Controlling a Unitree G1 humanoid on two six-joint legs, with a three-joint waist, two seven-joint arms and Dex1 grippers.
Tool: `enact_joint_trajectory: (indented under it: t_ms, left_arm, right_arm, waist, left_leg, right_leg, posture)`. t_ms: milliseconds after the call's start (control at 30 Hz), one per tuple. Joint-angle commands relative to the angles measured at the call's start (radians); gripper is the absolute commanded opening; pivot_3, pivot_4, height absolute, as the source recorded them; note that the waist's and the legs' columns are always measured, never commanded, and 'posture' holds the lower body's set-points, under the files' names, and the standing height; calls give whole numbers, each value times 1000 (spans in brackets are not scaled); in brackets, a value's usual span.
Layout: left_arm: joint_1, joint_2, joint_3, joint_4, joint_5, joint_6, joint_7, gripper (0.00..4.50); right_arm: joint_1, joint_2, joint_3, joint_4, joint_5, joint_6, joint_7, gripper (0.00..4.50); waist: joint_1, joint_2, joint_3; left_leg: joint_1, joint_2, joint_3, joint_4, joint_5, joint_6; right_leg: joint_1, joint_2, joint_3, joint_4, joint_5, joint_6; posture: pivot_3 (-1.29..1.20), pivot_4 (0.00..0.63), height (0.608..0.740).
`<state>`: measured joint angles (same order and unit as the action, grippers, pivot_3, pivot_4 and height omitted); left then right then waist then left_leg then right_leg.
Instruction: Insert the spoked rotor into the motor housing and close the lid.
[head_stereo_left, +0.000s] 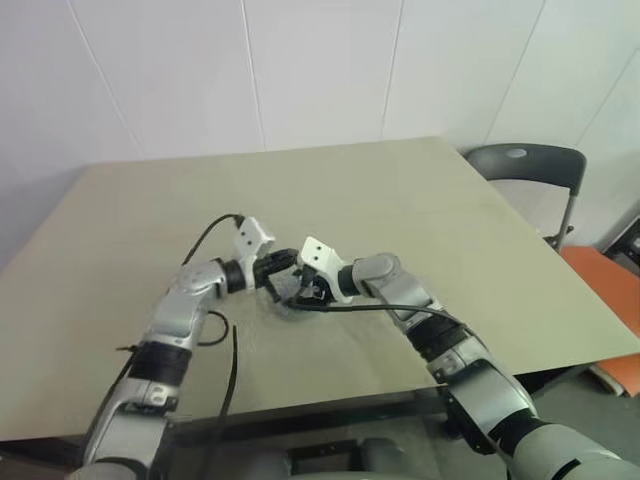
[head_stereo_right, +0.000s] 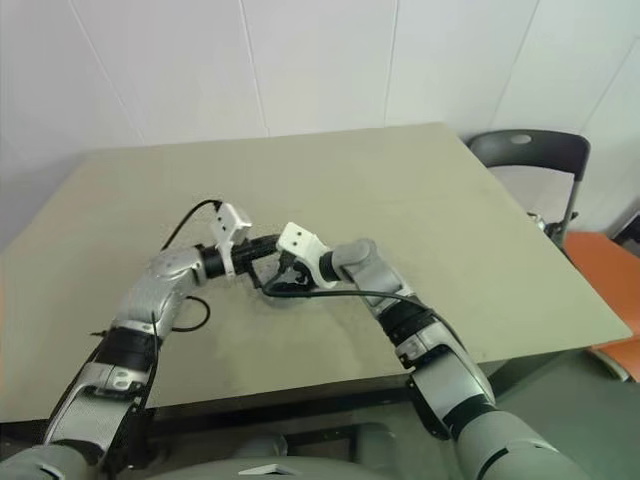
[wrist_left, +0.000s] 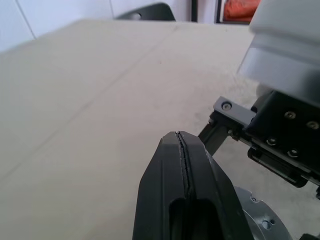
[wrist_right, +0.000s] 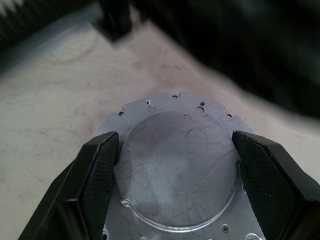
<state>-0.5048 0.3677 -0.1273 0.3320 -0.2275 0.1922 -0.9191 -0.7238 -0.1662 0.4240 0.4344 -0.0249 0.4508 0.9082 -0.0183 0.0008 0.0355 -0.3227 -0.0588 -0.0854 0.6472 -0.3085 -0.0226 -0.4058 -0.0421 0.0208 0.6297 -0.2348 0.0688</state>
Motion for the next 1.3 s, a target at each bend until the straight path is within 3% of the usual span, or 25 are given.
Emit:
enact_joint_trajectory:
  t_ms: [33, 467, 767, 900, 1300]
  left_arm:
    - [-29, 24, -62, 86, 82, 6, -19, 0]
    - [4, 43, -79, 51, 51, 94, -141, 0]
    - [17, 73, -128, 78, 130, 126, -113, 0]
    - [17, 76, -125, 77, 124, 123, -110, 0]
    - [22, 84, -132, 67, 114, 128, -129, 0]
  right_arm:
    - [24, -14, 12, 16, -28, 32, -20, 3286]
    - [36, -16, 7, 7, -31, 33, -51, 3286]
    - [26, -2, -26, 7, -13, 40, -82, 3286]
    - [22, 2, -73, -10, 32, 112, -81, 4482]
    - [-18, -20, -216, -3, 197, 243, -6, 4482]
  waist:
    - [2, -1, 0]
    - [4, 0, -3]
    - [4, 0, -3]
    - [4, 0, -3]
    - [5, 0, -3]
  left_leg:
    - [0, 0, 0, 0, 0, 0]
    - [2, 0, -1, 2, 0, 0]
    - [3, 0, -1, 2, 0, 0]
    - [3, 1, -2, 2, 0, 0]
    - [2, 0, -2, 1, 0, 0]
  right_leg:
    - [0, 0, 0, 0, 0, 0]
    - [3, 0, -1, 1, -2, 4]
    - [4, 0, -1, 1, -3, 4]
    - [4, 0, -1, 1, -3, 4]
    - [3, 0, -1, 0, -3, 4]
  posture:
    - [0, 0, 740]
    - [0, 0, 740]
    - [0, 0, 740]
    - [0, 0, 740]
    - [0, 0, 740]
